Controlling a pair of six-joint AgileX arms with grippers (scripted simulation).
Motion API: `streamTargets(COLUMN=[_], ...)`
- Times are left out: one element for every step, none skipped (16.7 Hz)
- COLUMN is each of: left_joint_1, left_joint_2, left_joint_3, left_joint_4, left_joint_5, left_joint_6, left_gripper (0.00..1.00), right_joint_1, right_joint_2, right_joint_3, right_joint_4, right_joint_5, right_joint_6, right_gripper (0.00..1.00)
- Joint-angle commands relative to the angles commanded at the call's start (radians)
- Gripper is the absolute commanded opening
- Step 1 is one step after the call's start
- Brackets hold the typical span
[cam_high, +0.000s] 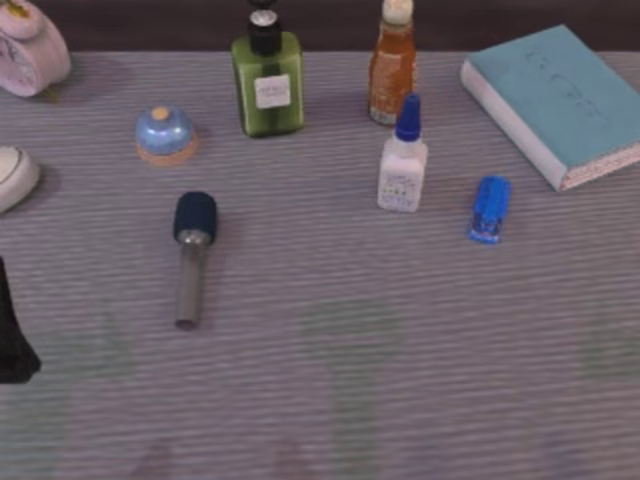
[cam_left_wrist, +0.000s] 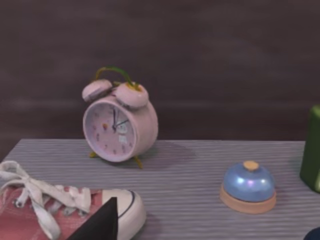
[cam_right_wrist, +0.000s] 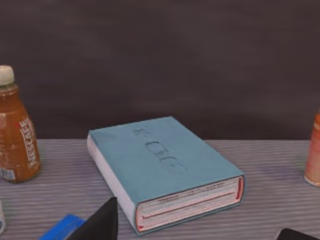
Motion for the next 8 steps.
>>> streamTargets(left_joint_1=[0.0,0.0,-0.003,-0.01,-0.018,-0.029,-0.04,-0.053], left_joint_2=[0.0,0.0,0.01,0.031,0.063,0.105,0.157,0.221], left_joint_3=[0.0,0.0,0.008,0.025,0.05,0.082,0.121,0.165], left_joint_4=[0.0,0.0,-0.007,-0.022,-0.043,-0.07,-0.101,-0.135], left_joint_5=[0.0,0.0,0.001,0.004,0.007,0.011,0.014,0.017], left_joint_6=[0.0,0.0,-0.002,-0.005,-0.011,-0.018,-0.026,-0.036], left_gripper=[1.0,1.0,1.0,1.0,1.0,1.0,1.0,1.0], right_joint_1=[0.0,0.0,0.0,0.0,0.0,0.0,0.0,0.0], right_joint_2=[0.0,0.0,0.0,0.0,0.0,0.0,0.0,0.0], right_joint_3=[0.0,0.0,0.0,0.0,0.0,0.0,0.0,0.0], right_joint_4=[0.0,0.0,0.0,0.0,0.0,0.0,0.0,0.0], right_joint_5=[0.0,0.0,0.0,0.0,0.0,0.0,0.0,0.0], right_joint_6=[0.0,0.0,0.0,0.0,0.0,0.0,0.0,0.0], right_gripper=[1.0,1.0,1.0,1.0,1.0,1.0,1.0,1.0])
